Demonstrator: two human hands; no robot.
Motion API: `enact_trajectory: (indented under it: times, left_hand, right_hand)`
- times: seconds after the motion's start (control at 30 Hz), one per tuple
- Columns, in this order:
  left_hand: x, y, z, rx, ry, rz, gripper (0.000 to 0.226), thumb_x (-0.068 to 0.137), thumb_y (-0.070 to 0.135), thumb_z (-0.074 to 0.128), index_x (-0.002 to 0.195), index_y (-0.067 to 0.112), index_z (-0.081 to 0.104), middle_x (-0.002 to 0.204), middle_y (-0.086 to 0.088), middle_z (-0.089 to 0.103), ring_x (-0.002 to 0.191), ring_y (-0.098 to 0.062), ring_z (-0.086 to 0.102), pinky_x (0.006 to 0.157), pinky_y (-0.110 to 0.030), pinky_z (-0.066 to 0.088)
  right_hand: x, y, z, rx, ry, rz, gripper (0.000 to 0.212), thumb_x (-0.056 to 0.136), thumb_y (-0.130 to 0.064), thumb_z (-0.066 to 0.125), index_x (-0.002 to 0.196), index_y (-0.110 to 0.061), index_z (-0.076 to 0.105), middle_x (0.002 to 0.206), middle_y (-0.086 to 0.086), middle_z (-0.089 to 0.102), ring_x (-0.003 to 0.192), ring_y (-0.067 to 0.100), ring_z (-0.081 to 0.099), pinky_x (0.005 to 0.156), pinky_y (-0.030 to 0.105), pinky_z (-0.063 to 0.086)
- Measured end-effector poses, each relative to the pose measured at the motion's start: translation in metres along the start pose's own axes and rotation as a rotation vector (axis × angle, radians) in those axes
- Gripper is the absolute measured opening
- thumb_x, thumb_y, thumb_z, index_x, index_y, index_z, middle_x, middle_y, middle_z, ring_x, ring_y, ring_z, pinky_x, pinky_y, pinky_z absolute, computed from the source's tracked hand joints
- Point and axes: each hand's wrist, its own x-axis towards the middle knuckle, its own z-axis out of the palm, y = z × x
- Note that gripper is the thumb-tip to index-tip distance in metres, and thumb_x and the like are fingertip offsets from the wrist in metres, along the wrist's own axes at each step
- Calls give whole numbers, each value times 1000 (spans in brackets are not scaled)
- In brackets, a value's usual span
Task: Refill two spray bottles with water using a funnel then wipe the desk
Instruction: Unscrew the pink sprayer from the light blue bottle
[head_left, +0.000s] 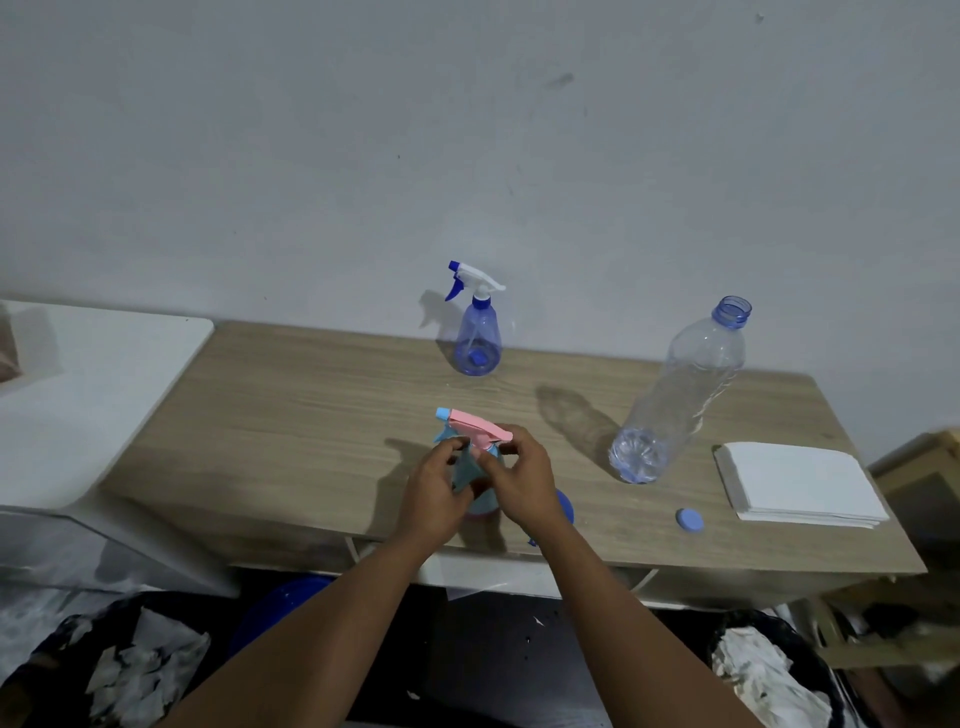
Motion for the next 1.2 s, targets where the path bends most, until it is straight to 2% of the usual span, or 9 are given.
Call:
enact_trajectory:
  times: [0.07, 0.17, 0.33, 0.43, 0.53, 0.67, 0.87, 1.07, 1.2]
  left_hand:
    - [1, -1, 0, -13, 11, 4, 54, 75, 15, 75, 126, 23, 59, 115, 6, 65, 105, -10, 62, 89, -41, 55]
    - [1, -1, 0, 3, -2, -4, 56, 76, 11, 75, 128, 22, 58, 117, 4, 65, 107, -12, 62, 90, -41, 55]
    - [0, 0, 0, 2, 10, -25, 56, 79, 14, 76, 131, 22, 56, 122, 5, 63, 110, -10, 60, 91, -40, 55]
    - [0, -2, 1, 9, 9, -25, 57, 78, 14, 76, 130, 23, 56, 121, 5, 63, 108, -11, 61, 91, -41, 55]
    - [0, -1, 3, 17, 14, -23, 58, 77, 14, 78, 131, 20, 56, 123, 3, 63, 111, -13, 60, 92, -40, 55]
    - [1, -1, 1, -11, 10, -1, 56, 74, 13, 76, 126, 25, 58, 116, 7, 65, 106, -9, 62, 90, -40, 55]
    - [0, -3, 4, -54, 33, 3, 54, 72, 19, 82, 122, 29, 61, 112, 13, 66, 106, -6, 60, 92, -37, 53]
    - [0, -3, 1, -63, 23, 14, 56, 74, 27, 83, 123, 35, 58, 112, 25, 59, 109, 5, 55, 92, -36, 53]
    - [-1, 2, -1, -74, 21, 14, 55, 74, 22, 85, 121, 32, 58, 110, 23, 58, 105, 13, 52, 89, -26, 48]
  right_hand:
    - [-2, 2, -5, 21, -54, -28, 24, 94, -25, 68, 118, -22, 67, 112, -6, 68, 103, 1, 62, 85, 18, 47]
    - [-2, -1, -5, 10, -56, -6, 39, 84, -26, 79, 120, -20, 64, 112, -11, 68, 102, 1, 63, 84, 14, 49]
    - [1, -2, -5, -68, -68, -33, 25, 94, -22, 66, 119, -19, 66, 111, -5, 67, 100, 0, 60, 82, 15, 44]
    - [0, -4, -7, -61, -108, -51, 36, 91, -22, 70, 126, -20, 61, 116, -7, 65, 106, 2, 59, 87, 16, 47]
    - [2, -5, 0, -62, -50, -6, 32, 88, -22, 74, 118, -19, 63, 109, -8, 68, 101, 5, 63, 83, 19, 49]
    - [6, -2, -3, -63, -29, -36, 25, 92, -41, 60, 105, -22, 68, 99, -8, 69, 95, 11, 65, 84, 36, 54]
    - [31, -49, -23, 48, 149, -151, 16, 99, -24, 59, 108, -15, 69, 91, -1, 67, 82, 6, 58, 70, 13, 44]
    - [66, -82, -62, 24, 315, -142, 24, 98, -32, 58, 100, -10, 68, 81, -2, 63, 69, 5, 51, 62, 18, 39]
    - [79, -60, -92, -280, 186, -31, 25, 98, -23, 54, 78, -9, 59, 60, -3, 48, 54, 11, 41, 51, 26, 31]
